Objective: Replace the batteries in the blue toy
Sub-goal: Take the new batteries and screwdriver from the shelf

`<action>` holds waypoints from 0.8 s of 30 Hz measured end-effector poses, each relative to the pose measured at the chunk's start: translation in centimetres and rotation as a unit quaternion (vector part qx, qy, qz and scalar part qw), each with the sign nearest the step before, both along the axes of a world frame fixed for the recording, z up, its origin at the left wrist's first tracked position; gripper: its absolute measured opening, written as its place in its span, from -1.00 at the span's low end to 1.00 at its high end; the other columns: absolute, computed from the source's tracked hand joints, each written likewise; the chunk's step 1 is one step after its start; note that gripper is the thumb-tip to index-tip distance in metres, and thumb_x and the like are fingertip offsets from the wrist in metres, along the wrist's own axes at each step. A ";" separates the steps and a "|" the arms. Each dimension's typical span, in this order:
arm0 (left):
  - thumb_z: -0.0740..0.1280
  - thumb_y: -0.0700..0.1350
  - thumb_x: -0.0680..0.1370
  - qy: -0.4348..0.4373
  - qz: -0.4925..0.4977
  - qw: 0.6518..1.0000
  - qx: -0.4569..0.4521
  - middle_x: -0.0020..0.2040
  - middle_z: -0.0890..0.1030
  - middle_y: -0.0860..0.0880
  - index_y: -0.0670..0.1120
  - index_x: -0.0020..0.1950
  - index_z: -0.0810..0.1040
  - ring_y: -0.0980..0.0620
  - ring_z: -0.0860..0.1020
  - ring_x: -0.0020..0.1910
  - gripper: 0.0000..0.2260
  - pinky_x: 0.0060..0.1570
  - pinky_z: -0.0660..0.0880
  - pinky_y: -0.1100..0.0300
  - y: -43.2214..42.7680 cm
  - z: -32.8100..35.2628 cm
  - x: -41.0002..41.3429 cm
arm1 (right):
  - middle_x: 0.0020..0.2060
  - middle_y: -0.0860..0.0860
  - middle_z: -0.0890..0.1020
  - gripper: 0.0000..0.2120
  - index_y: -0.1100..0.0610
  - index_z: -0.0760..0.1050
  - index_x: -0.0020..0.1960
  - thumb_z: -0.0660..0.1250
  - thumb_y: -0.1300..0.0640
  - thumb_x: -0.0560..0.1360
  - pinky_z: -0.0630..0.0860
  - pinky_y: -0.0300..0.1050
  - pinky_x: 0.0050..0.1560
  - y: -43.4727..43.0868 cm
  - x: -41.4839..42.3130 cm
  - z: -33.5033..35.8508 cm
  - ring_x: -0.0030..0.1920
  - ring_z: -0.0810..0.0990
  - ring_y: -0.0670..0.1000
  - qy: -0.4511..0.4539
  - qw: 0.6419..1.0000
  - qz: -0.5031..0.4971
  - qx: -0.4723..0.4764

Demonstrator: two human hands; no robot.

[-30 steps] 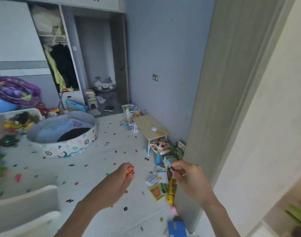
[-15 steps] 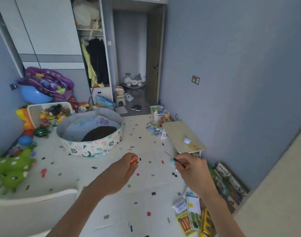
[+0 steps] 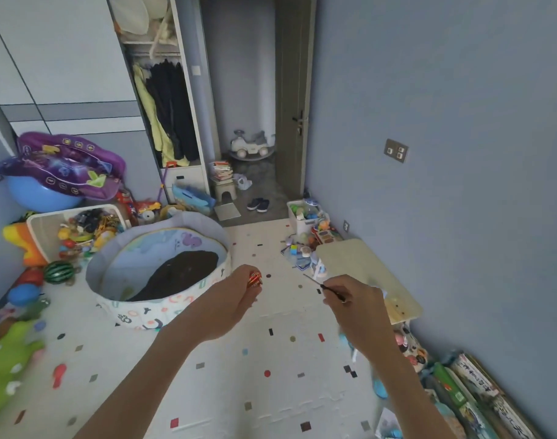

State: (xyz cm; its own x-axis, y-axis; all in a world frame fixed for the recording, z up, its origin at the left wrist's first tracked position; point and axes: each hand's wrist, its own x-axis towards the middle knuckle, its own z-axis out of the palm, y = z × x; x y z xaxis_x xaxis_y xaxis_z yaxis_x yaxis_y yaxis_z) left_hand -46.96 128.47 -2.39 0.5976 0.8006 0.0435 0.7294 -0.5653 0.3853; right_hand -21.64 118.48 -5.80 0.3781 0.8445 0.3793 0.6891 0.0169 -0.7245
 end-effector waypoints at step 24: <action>0.14 0.05 0.75 0.019 -0.397 0.917 -0.028 -0.11 0.54 0.05 -0.07 0.36 0.38 0.06 0.55 -0.17 -0.74 -0.05 0.50 0.03 49.2 -4.7 48.3 | -0.14 -0.08 0.71 -0.83 0.02 0.62 0.02 0.36 0.28 0.59 0.67 0.07 -0.04 35.4 33.9 -7.4 -0.12 0.75 0.03 0.090 0.940 -0.323 -0.069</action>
State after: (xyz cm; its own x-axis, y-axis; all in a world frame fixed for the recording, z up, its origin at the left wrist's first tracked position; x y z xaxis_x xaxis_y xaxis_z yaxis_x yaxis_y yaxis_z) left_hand 1.29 177.71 -7.10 0.9935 0.1123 -0.0179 0.1096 -0.9041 0.4130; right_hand 12.22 153.85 -13.21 0.8759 0.4538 0.1640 0.3895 -0.4645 -0.7953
